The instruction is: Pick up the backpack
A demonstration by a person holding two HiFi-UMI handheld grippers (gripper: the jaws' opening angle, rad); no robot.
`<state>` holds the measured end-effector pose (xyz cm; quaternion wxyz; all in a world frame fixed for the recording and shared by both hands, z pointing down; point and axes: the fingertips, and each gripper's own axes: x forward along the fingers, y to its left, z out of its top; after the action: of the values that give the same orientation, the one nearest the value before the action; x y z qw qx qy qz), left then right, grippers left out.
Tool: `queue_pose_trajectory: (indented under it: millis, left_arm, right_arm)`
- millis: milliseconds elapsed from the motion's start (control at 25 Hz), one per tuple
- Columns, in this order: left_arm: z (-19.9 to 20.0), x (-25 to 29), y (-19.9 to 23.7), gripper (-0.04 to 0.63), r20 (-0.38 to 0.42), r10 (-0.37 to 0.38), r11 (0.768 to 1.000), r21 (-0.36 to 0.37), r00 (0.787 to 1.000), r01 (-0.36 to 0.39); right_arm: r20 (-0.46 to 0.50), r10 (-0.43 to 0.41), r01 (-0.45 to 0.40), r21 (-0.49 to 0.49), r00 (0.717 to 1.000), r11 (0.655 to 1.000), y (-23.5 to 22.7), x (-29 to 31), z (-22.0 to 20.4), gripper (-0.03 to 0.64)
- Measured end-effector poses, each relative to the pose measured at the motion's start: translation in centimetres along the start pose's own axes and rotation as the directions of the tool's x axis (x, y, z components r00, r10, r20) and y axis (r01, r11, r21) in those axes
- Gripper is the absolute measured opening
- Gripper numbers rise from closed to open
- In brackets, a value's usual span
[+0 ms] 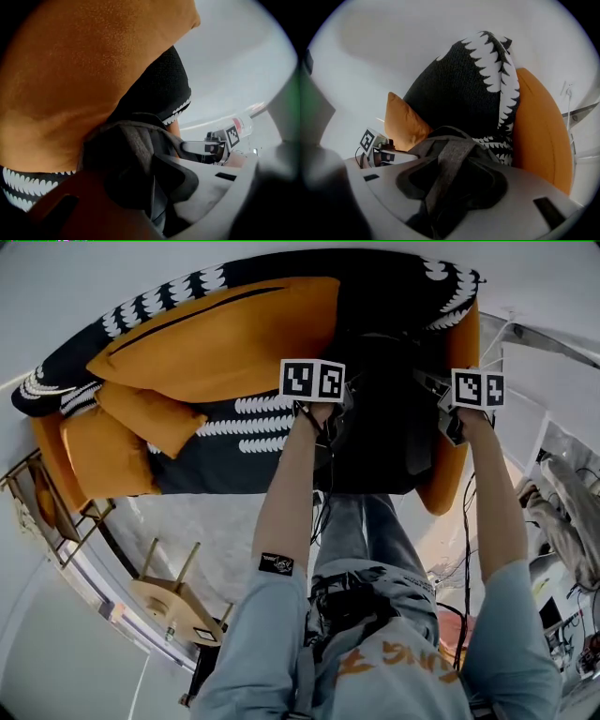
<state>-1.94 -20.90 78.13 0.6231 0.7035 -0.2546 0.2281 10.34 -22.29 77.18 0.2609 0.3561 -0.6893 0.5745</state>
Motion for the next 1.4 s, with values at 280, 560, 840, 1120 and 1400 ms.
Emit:
queue_pose_trajectory:
  millis: [280,560,840,1120,1400]
  left_arm:
    - [-1.5,-1.4,-1.0,0.047,0.066,0.075,0.996,0.040,0.995,-0.078]
    - [-3.4,-3.3,-3.0,0.045,0.127,0.172,0.972,0.138,0.977,-0.189]
    - [-6.1,-6.4,-6.2,0.046,0.189,0.169,0.963,0.179,0.967,-0.203]
    - [-9.9,-9.4,-10.7,0.046,0.275,0.166,0.908,0.331,0.947,-0.256]
    - [-15.2,-13.5,-15.4,0.046,0.408,0.174,0.844,0.408,0.896,-0.349]
  right_arm:
    - [0.012,0.026,-0.026,0.003,1.000,1.000,2.3,-0.9,-2.2,0.061]
    - [0.028,-0.035,0.039,-0.144,0.999,0.989,4.1,-3.3,-3.8,0.049]
    - [0.095,-0.010,0.027,-0.179,0.995,0.983,7.4,-7.1,-6.1,0.048]
    - [0.183,0.015,0.038,-0.285,0.983,0.958,10.6,-11.9,-9.5,0.048]
    - [0.277,0.052,0.076,-0.431,0.959,0.899,14.7,-16.8,-14.7,0.048]
